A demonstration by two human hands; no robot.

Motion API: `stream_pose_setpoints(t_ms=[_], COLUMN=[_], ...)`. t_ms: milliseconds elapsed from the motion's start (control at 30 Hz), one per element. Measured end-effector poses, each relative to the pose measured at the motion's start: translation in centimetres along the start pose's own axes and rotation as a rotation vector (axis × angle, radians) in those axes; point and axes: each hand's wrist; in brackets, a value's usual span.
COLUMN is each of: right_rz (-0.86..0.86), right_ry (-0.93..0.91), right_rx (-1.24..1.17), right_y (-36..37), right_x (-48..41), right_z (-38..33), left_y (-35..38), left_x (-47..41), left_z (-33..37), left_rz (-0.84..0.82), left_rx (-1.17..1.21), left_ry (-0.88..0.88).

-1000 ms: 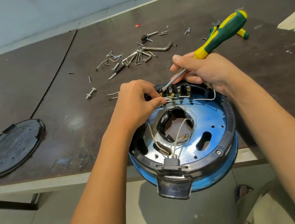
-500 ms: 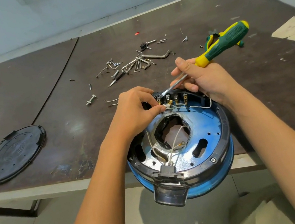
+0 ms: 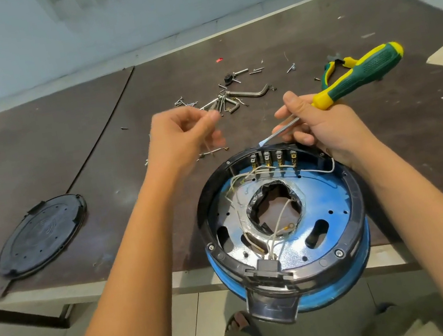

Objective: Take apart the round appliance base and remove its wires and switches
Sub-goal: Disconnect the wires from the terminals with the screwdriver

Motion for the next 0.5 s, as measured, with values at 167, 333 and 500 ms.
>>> stream_pose_setpoints(t_ms=[167,333,500], right_rz=[-0.019,-0.017,-0.029], right_ry=[0.0,0.001,0.006], right_rx=[0.024,0.023,0.022], right_y=[0.0,0.0,-0.2], right_x=[0.0,0.0,0.0], right_z=[0.0,-0.1,0.0], left_y=[-2.5,-2.5,-0.8], left_x=[-3.4,-4.9,-4.1], left_z=[0.2,-3.0,-3.3], left_rz=[0.022,-0.164,-0.253], left_rx=[-0.269,-0.789,-0.877], left_ry=[0.081,0.071,0.01])
Point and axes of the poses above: each hand's wrist, its own x-axis away from the middle knuckle, its own y-axis out of the palm, z = x × y, and after that the axes turned 9 degrees about y, right-handed
